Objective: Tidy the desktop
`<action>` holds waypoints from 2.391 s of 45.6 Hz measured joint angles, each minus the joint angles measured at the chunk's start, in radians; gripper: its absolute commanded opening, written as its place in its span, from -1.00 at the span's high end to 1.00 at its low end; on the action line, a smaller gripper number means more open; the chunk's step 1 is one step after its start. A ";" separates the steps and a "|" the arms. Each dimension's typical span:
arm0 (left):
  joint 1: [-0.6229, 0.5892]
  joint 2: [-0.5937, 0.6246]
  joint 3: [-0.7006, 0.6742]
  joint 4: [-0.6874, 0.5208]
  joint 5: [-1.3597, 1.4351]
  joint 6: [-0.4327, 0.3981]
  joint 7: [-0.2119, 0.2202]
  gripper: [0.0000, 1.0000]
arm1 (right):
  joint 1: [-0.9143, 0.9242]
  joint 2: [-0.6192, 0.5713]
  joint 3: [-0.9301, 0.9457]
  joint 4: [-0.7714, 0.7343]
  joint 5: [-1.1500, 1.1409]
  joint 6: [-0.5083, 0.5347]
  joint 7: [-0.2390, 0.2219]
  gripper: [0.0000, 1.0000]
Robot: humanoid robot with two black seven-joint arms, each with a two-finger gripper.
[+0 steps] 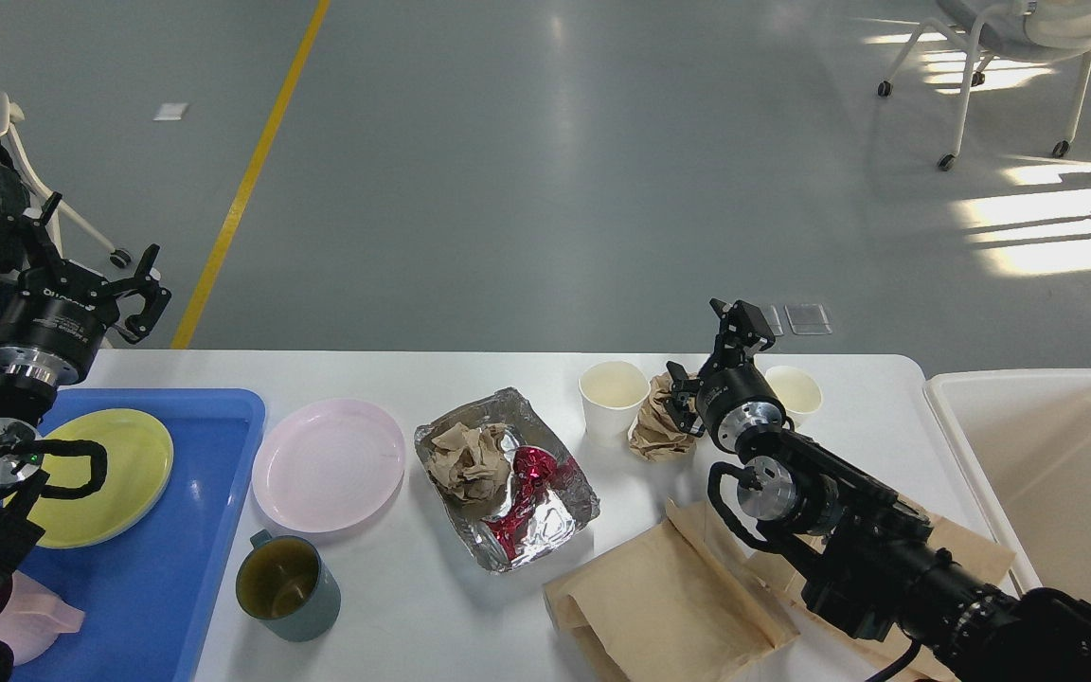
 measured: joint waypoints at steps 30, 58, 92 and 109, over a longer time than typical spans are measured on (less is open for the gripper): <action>-0.048 -0.012 0.030 0.000 0.009 0.103 0.045 -0.98 | 0.000 0.000 0.000 0.000 0.000 0.000 0.000 -1.00; -0.294 0.232 0.783 0.010 0.044 -0.002 0.148 -0.98 | 0.000 0.000 0.000 0.000 0.000 0.000 0.000 -1.00; -0.845 0.175 1.937 0.004 0.277 -0.313 0.280 -0.99 | 0.000 0.000 0.000 0.000 0.000 0.000 0.000 -1.00; -0.884 -0.019 2.141 -0.119 0.309 -0.313 0.343 -0.99 | 0.000 0.000 0.000 0.000 0.000 0.000 0.000 -1.00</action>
